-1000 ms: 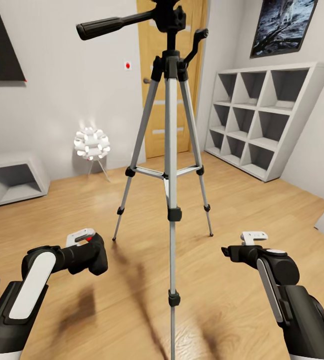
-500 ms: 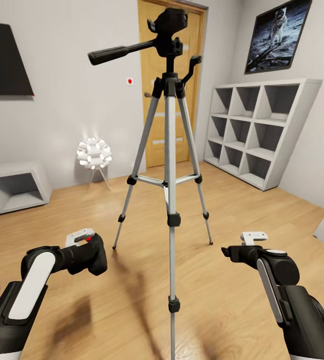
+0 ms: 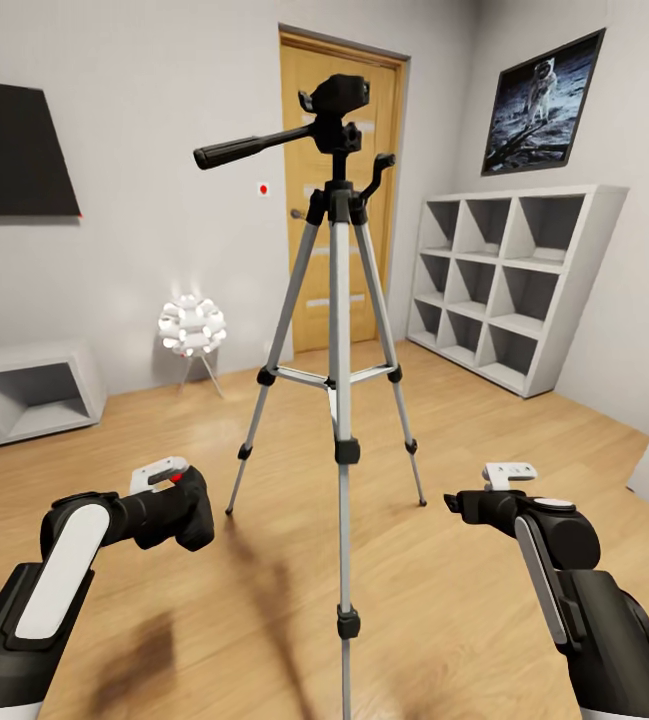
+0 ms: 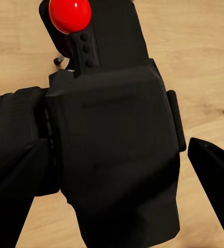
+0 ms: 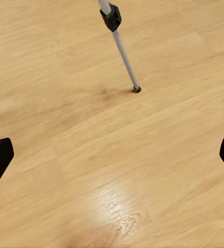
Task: Attach the digital camera to the camera tripod in the bedroom.
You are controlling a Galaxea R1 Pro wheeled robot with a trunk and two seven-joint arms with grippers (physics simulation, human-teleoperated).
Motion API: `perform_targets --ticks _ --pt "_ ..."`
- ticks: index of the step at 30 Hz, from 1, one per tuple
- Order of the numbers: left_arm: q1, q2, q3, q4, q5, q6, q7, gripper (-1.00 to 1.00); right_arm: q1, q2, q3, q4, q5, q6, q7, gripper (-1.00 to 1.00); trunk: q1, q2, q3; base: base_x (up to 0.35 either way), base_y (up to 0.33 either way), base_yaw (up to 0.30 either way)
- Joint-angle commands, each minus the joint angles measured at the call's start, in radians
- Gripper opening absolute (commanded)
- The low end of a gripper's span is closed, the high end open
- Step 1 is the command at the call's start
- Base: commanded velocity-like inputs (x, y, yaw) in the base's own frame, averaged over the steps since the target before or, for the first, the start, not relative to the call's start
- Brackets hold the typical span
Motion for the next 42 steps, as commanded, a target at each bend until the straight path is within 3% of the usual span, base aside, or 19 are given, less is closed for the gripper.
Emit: perform_targets --ticks 1,20,29,42 --pt "0.000 0.000 0.000 -0.001 0.011 0.002 0.010 -1.00 -0.001 0.000 -0.001 -0.001 0.003 0.004 0.007 1.00 -0.004 0.007 0.002 0.000 0.000 0.000" --pt "0.002 0.003 0.001 -0.002 0.010 0.002 0.010 -1.00 0.005 0.002 0.000 -0.001 0.003 0.004 0.007 1.00 -0.077 0.140 0.059 0.000 0.000 -0.111" --pt "0.006 0.006 0.016 -0.002 0.006 0.002 0.011 -1.00 0.006 0.002 0.001 -0.001 0.003 0.004 0.007 1.00 -0.077 0.140 0.059 -0.047 -0.038 -0.019" --pt "0.012 0.008 0.021 -0.002 0.002 0.002 0.011 -1.00 0.007 0.001 0.004 -0.001 0.003 0.004 0.007 1.00 -0.077 0.140 0.059 -0.260 -0.168 -0.001"
